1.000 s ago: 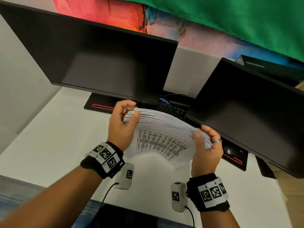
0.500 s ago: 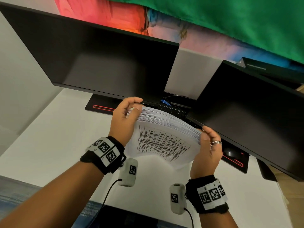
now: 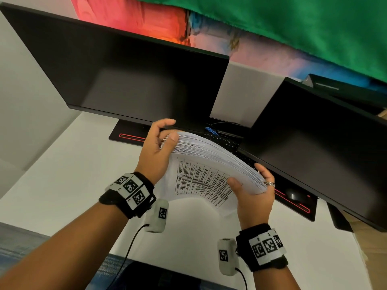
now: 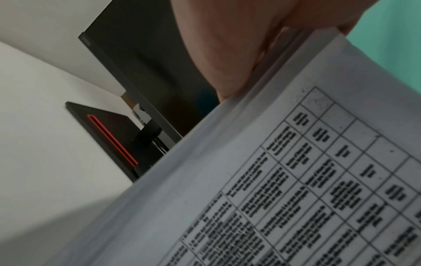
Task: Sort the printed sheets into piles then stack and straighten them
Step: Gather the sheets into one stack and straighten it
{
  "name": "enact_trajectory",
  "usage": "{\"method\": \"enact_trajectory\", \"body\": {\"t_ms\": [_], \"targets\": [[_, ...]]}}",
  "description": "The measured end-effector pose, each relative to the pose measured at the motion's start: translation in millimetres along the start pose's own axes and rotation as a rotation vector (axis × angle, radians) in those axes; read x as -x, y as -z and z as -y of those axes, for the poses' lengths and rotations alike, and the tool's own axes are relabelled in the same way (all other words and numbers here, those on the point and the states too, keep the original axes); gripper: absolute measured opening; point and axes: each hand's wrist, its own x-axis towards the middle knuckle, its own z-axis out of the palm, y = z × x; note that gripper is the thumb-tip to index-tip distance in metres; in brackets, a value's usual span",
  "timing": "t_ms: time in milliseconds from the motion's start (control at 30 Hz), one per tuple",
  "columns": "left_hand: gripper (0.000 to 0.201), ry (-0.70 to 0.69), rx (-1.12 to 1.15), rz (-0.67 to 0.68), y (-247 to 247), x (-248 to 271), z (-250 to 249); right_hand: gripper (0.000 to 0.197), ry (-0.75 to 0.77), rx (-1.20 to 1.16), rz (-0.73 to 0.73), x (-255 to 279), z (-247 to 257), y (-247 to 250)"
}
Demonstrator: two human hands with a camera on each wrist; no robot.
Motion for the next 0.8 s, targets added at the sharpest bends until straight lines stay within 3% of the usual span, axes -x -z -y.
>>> {"method": "enact_trajectory", "body": {"t_ms": [100,133,267,467,567,633,733,800], "targets": [[0.074,-0.015,0.029,0.152,7.4,2.9,-0.4,0.057,-0.031,0.066,-0.009,-2.6,-3.4,0.3],[0.077,0.0,0.005,0.168,9.7,4.0,-1.0,0.046,-0.063,0.039,-0.002,-2.9,-2.0,0.1],[0.037,-0.033,-0.247,0.164,19.0,2.7,-12.4,0.028,-0.048,0.043,0.075,-6.7,15.1,0.1],[0.052,-0.072,-0.699,0.403,27.7,-4.3,-56.0,0.018,0.322,0.41,0.315,-18.9,77.2,-9.2],[0.028,-0.221,-0.884,0.447,0.3,3.0,-62.8,0.013,0.502,0.604,0.39,-19.5,95.8,-28.2],[0.017,-0.271,-0.839,0.377,-5.3,4.2,-59.2,0.016,0.563,0.618,0.324,-22.0,98.2,-34.9],[0.016,-0.215,-0.721,0.222,11.6,-0.1,-47.3,0.054,0.542,0.699,-0.002,-25.8,83.2,-25.3],[0.017,-0.108,-0.603,0.084,28.3,-2.6,-43.6,0.073,0.466,0.675,-0.223,-21.5,64.9,-13.8]]}}
